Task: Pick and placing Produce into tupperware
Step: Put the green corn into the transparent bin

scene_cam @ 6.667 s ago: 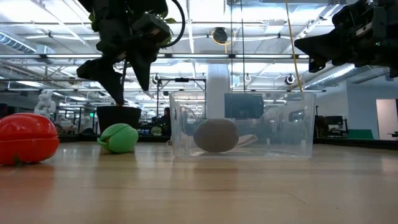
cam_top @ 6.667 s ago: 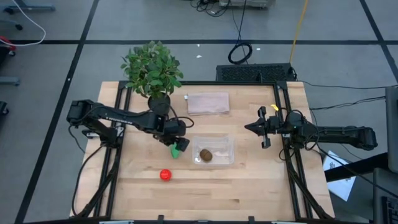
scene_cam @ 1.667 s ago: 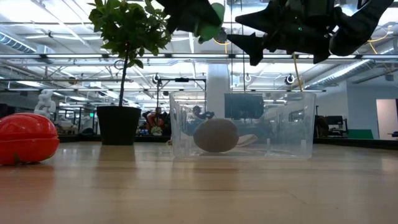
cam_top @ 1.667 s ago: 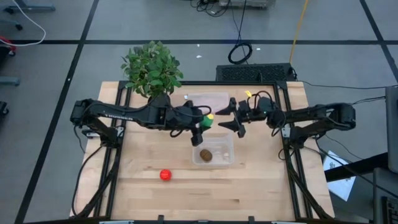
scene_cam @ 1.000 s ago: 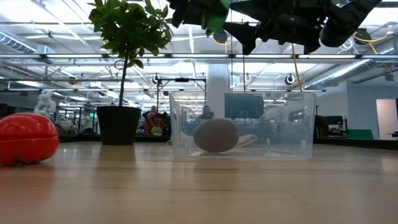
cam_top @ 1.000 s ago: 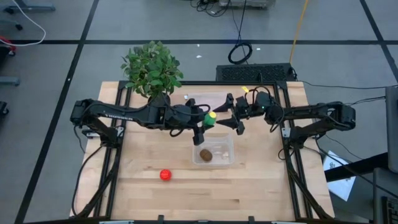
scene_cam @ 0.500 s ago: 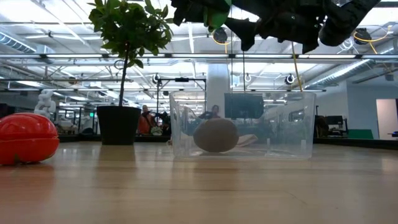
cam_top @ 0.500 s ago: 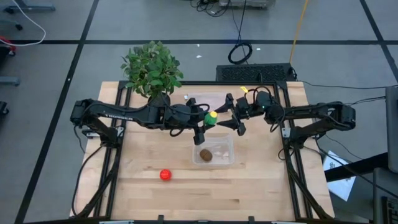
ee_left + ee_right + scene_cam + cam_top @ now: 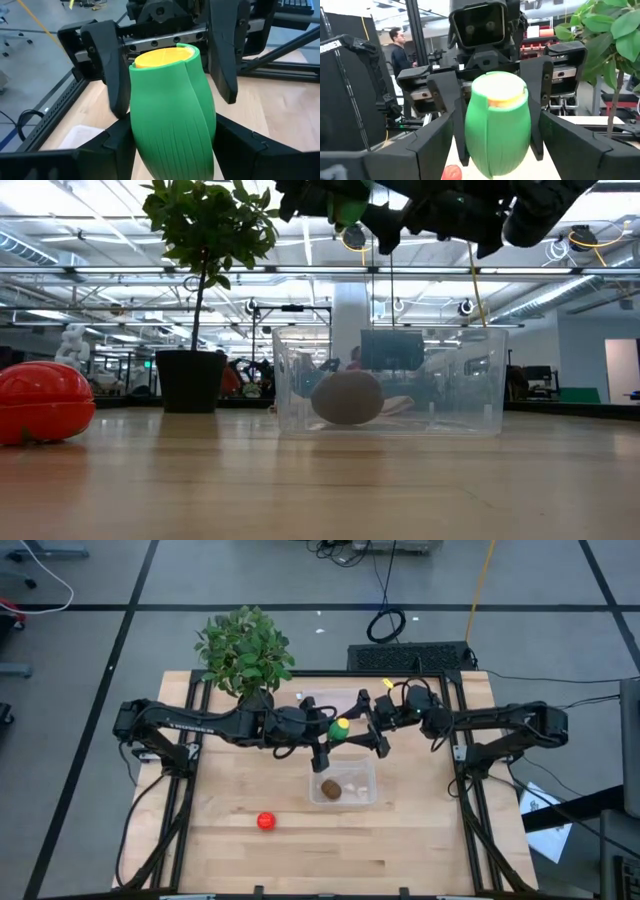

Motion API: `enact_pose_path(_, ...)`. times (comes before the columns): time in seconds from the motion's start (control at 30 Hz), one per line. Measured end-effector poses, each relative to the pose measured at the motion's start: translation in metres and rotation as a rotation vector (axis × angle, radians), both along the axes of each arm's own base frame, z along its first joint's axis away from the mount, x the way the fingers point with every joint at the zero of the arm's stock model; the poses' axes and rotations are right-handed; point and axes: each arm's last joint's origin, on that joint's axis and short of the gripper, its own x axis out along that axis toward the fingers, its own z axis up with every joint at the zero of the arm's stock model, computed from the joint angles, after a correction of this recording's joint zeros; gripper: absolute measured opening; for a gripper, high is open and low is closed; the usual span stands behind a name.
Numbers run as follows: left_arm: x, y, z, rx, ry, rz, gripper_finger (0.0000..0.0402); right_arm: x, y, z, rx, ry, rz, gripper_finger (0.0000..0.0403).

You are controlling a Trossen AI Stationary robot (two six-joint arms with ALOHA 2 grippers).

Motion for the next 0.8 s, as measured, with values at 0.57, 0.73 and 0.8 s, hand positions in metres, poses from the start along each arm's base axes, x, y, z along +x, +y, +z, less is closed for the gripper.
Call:
enact_pose_path(0.57, 0.000, 0.000, -0.001, 0.018, 0.012, -0.008, 0.0214, 0.025, -0.001, 0.002, -0.024, -0.002, 0.028, 0.0260)
enact_pose_path(0.73, 0.000, 0.001, -0.001, 0.025, 0.015, 0.006, 0.0213, 0.026, 0.000, 0.002, -0.024, 0.000, 0.011, 0.0241)
enact_pose_path(0.8, 0.000, 0.001, -0.001, 0.025, 0.015, 0.009, 0.0213, 0.026, 0.000, 0.002, -0.024, -0.001, 0.013, 0.0241)
